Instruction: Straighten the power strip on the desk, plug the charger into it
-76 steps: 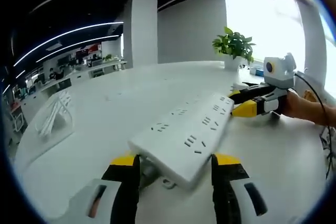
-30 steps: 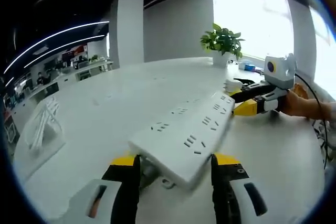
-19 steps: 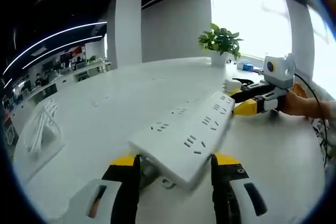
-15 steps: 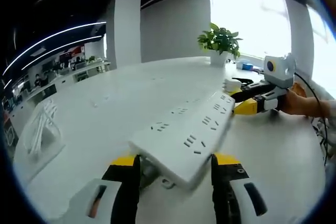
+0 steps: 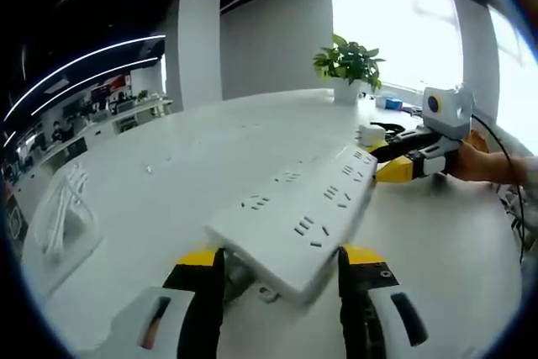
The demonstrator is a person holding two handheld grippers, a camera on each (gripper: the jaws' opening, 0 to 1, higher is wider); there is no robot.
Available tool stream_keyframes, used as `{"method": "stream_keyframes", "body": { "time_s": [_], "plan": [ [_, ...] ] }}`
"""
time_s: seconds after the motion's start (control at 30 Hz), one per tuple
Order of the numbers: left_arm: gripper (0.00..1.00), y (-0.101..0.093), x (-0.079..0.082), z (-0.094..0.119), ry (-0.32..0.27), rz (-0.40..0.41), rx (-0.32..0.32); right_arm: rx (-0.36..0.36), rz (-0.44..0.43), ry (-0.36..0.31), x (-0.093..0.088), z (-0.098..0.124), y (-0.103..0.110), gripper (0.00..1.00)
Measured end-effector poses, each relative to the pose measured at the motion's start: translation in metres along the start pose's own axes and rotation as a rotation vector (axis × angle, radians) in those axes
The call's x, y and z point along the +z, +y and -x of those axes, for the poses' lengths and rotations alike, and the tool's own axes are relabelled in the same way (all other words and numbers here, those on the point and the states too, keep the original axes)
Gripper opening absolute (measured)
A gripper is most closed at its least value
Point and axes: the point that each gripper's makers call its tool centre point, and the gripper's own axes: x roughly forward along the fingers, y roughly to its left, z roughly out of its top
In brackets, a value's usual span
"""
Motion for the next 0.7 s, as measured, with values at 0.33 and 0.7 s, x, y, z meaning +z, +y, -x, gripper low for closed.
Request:
{"method": "stream_keyframes", "body": {
  "time_s": [0.33,0.7],
  "plan": [
    [0.55,0.0011,0.0013,-0.0030,-0.001,-0.001,-0.005,-0.006,0.006,0.000,-0.0001,-0.0014,-0.0025,0.27],
    [0.55,0.0043,0.0043,-0.0078,-0.008,-0.002,-0.007,-0.018,0.014,-0.003,0.0008,-0.0045,-0.0067,0.27]
  ]
}}
